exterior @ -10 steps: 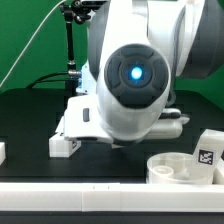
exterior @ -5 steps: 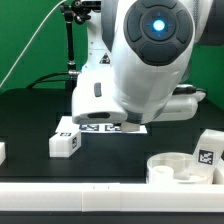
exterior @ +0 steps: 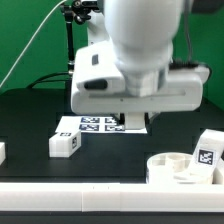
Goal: Assemble stool
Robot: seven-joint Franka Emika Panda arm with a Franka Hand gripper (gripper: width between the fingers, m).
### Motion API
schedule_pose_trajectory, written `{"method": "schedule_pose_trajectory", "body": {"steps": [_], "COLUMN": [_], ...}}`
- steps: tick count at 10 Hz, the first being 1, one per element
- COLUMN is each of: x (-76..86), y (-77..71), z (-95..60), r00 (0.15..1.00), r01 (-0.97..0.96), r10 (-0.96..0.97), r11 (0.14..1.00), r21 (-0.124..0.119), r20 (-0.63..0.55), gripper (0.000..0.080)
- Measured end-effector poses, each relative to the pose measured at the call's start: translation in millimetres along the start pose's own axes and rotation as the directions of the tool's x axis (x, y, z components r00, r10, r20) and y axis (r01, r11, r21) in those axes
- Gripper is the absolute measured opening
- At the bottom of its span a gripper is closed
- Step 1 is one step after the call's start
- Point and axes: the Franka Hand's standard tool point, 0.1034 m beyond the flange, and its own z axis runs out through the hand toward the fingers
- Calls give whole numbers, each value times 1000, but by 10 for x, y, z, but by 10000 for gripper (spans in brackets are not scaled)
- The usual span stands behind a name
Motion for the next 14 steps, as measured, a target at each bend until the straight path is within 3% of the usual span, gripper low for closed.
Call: {"method": "schedule_pose_trajectory", "body": {"steps": [1,6,8,10,11,14], "x": [-48,112,154,146,225,224], "y": [-3,28,-10,-79,-97,-62], "z": [-107,-177,-292,-403,-488,-441], "r00": [998,923,875,846,794,770], "r01": [-3,-8,-7,-14,-16,-17], "r10": [3,2,-4,3,0,0], "r11": [1000,1000,1000,1000,1000,1000], "r21": [5,-14,-20,-16,-21,-20], "r20": [-57,-386,-484,-534,-608,-639], "gripper": [327,327,327,327,327,327]}}
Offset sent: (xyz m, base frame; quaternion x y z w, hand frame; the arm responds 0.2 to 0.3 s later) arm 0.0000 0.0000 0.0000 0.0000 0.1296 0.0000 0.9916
